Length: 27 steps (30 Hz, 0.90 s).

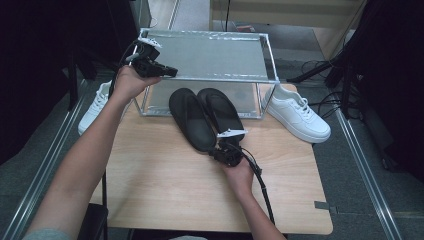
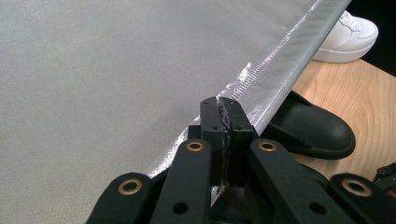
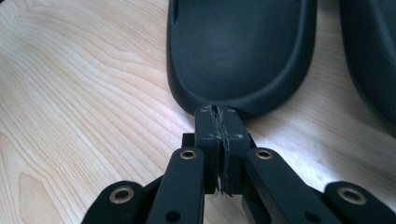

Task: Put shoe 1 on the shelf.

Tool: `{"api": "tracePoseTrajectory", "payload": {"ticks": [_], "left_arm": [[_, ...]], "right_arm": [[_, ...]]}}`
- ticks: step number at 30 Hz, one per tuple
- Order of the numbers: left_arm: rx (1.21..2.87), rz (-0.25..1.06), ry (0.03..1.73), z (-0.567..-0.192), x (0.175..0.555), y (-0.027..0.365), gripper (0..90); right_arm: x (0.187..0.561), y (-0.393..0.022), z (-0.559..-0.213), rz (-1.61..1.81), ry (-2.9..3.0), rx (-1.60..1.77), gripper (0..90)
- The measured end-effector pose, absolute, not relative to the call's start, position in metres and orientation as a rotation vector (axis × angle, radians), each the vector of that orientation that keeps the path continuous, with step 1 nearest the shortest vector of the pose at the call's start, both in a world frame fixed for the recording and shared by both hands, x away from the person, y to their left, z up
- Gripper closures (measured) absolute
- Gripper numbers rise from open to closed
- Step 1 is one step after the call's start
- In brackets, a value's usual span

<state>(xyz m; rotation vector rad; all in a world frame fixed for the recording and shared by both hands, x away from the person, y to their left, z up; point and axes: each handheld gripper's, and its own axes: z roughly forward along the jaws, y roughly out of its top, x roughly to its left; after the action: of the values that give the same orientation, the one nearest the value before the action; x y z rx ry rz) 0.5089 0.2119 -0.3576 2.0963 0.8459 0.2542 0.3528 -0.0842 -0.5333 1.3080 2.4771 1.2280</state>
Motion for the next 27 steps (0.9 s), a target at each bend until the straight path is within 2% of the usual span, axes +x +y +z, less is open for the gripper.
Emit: {"api": "tracePoseTrajectory", "payload": {"ticks": [12,27], "left_arm": [[2.126,0.290,0.832,-0.356,0.508,0.209,89.8],[2.117,0.268,0.837,-0.357,0.509,0.210,89.8]], "right_arm": [[0.365,-0.064,-0.532,1.223,2.480,1.301,89.5],[0.386,-0.030,-0.529,1.239,2.484,1.275,89.4]]}}
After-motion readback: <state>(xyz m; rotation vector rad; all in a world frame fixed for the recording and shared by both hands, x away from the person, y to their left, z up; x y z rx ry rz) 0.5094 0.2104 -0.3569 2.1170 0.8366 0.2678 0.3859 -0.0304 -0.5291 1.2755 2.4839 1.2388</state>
